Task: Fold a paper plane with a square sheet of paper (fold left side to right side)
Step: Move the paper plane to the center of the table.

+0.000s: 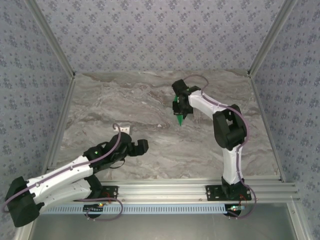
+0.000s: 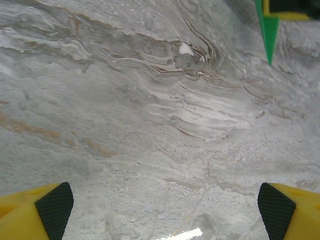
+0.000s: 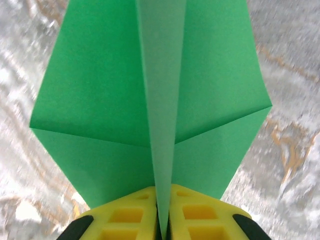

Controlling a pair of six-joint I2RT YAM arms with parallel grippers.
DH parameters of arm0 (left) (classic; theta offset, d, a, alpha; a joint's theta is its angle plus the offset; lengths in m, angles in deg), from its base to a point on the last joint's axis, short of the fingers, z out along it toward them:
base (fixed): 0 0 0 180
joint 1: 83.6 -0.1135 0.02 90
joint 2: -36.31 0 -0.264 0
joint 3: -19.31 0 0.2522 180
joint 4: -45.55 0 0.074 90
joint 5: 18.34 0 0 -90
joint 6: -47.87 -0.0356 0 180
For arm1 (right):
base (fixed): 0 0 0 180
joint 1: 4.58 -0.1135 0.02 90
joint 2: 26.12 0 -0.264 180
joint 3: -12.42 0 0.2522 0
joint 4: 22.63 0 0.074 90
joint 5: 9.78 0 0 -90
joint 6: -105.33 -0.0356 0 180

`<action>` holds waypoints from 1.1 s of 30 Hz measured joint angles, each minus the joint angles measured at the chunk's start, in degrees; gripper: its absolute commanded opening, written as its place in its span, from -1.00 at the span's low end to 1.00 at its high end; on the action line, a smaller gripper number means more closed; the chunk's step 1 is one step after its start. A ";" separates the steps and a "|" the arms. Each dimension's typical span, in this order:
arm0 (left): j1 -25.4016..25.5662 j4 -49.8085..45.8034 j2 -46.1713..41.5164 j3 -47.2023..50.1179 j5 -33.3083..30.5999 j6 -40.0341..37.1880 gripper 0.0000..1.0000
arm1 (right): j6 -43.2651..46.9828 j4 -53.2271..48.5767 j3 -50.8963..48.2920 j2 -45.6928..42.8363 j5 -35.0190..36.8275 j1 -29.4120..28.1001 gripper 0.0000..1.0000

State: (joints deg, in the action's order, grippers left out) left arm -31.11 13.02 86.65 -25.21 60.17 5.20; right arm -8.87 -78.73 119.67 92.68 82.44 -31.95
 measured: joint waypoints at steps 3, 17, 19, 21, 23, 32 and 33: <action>0.00 1.33 1.68 -0.66 1.66 -0.85 0.97 | -0.13 -2.62 4.59 3.74 1.20 0.50 -0.72; 0.00 2.78 5.09 -2.49 4.63 -2.58 0.97 | 1.18 -6.84 10.19 10.75 1.42 1.44 -0.65; 0.00 2.78 5.42 -2.62 4.68 -2.97 0.96 | 1.38 -6.95 10.27 10.75 1.42 1.42 -0.63; 0.00 2.75 5.75 -2.84 4.68 -3.30 0.97 | 1.46 -7.19 10.27 10.75 1.44 1.42 -0.62; 0.00 2.75 6.01 -3.19 4.68 -3.56 0.97 | 1.75 -7.34 10.27 10.75 1.44 1.42 -0.59; 0.00 2.75 6.08 -4.46 4.66 -5.57 0.96 | 3.58 -8.94 9.22 6.97 1.60 1.20 -0.17; 0.00 2.69 6.08 -4.70 4.63 -5.95 0.97 | 3.78 -9.03 8.94 5.86 1.68 1.09 -0.14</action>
State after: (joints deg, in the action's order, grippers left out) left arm -31.11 15.71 92.73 -29.91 64.81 -0.75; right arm -5.09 -87.76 128.61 98.54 84.12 -30.86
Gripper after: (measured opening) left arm 0.982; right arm 0.399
